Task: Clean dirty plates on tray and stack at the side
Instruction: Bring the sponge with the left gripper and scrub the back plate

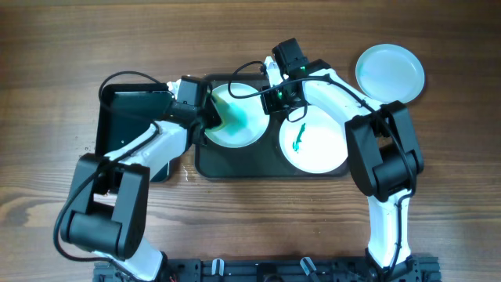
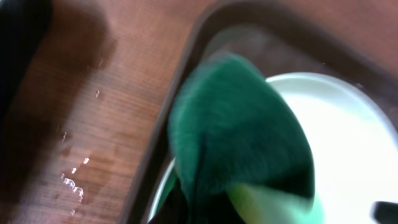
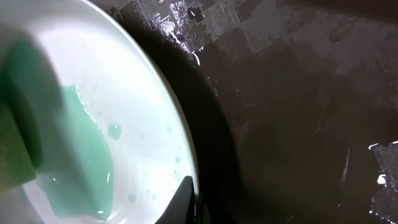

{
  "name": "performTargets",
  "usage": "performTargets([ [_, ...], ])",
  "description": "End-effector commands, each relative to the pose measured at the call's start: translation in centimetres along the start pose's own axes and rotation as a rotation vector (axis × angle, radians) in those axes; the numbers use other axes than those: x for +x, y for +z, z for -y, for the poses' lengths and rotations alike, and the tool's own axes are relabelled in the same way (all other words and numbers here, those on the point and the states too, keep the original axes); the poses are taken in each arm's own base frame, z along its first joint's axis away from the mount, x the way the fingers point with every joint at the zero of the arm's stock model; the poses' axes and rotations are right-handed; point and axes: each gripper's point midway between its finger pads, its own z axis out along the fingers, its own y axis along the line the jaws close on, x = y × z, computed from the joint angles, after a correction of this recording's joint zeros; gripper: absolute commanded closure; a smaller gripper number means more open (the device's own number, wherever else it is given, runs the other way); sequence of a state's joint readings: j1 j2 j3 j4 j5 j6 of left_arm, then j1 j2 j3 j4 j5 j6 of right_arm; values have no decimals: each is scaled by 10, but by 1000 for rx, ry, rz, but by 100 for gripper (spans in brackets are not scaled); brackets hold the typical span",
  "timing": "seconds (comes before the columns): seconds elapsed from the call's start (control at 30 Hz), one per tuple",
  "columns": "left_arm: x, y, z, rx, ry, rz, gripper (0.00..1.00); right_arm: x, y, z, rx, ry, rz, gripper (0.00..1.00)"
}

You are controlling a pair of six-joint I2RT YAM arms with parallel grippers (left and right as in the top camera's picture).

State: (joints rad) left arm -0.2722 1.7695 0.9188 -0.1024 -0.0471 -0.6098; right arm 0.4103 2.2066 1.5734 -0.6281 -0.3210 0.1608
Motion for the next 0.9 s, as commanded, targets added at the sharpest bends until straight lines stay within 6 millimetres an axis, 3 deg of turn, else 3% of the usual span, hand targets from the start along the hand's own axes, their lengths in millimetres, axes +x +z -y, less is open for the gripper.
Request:
performTargets([
  [0.0, -5, -13, 42, 252, 6, -44, 96, 18, 15, 19, 54, 23, -54, 96],
  [0.1, 3, -15, 68, 378, -42, -95, 96, 18, 15, 19, 54, 23, -53, 96],
  [0.3, 23, 14, 72, 367, -46, -119, 96, 16, 15, 19, 54, 20, -47, 96],
  [0.4, 28, 29, 57, 298, -54, -116, 96, 14, 15, 19, 52, 17, -39, 96],
  [0.47, 24, 35, 36, 188, -59, -75, 96, 14, 15, 19, 52, 6, -38, 96],
  [0.6, 16, 36, 5, 43, 21, -26, 96, 14, 15, 20, 60, -8, -38, 96],
  [0.77, -5, 13, -23, -86, 47, 34, 96, 13, 15, 25, 80, -4, -35, 96],
  [0.87, -21, -3, -25, -112, 125, 84, 96, 12, 15, 25, 79, -5, -32, 96],
])
